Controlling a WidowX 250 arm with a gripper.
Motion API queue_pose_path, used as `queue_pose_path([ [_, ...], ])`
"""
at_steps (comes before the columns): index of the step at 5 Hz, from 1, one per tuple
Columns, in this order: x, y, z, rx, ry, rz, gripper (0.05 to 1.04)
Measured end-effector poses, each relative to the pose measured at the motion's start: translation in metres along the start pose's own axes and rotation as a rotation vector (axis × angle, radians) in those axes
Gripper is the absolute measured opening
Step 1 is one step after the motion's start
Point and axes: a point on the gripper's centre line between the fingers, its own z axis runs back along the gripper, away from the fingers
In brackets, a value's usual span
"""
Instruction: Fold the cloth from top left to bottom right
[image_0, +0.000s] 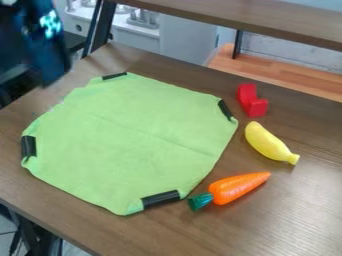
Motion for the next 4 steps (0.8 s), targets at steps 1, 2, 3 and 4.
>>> queue_pose_path([
  [1,0.026,0.021,-0.021,-0.006,-0.1,-0.068,0.999],
  [2,0.041,0.033,-0.035,0.001,-0.124,-0.194,0.999],
  [3,0.051,0.048,-0.04,0.06,-0.112,-0.26,0.999],
  [4,0.064,0.068,-0.058,0.137,-0.026,-0.333,0.999],
])
